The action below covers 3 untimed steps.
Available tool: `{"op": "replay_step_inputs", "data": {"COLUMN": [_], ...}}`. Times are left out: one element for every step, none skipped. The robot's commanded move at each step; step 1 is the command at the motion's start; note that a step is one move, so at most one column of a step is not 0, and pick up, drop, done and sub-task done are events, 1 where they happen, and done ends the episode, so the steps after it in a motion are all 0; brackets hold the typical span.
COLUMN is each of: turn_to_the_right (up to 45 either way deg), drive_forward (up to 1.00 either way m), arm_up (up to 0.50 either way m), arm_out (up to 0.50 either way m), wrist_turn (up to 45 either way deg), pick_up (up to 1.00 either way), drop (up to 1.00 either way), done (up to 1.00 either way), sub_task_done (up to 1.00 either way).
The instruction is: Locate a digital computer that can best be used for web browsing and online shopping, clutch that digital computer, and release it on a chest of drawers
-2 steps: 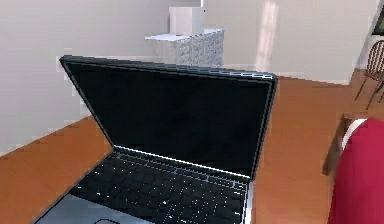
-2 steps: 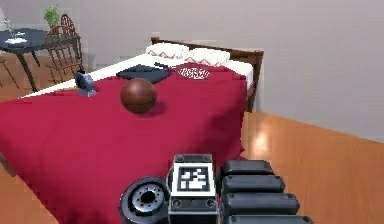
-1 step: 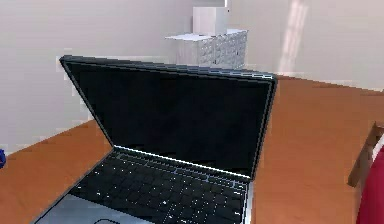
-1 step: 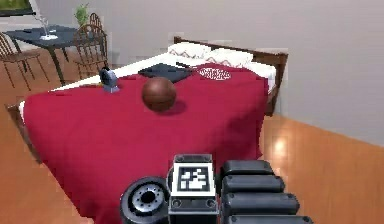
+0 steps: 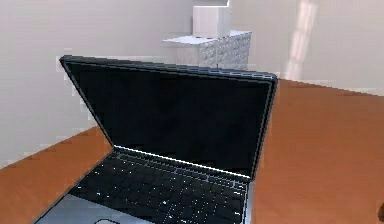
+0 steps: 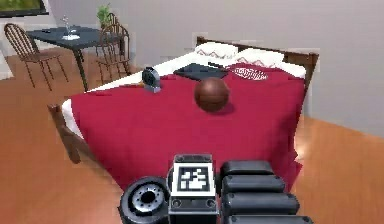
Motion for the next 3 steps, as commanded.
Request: {"op": "replay_step_inputs", "data": {"turn_to_the_right": [15.0, 0.0, 0.0], "drive_forward": [0.00, 1.00, 1.00], "arm_up": [0.00, 0.00, 0.00], "arm_out": [0.00, 0.00, 0.00], "wrist_turn": [0.0, 0.0, 0.0], "pick_up": [0.00, 0.00, 0.00], "drop": [0.00, 0.00, 0.00], "done": [0.00, 0.00, 0.00], "sub_task_done": [0.00, 0.00, 0.00]}}
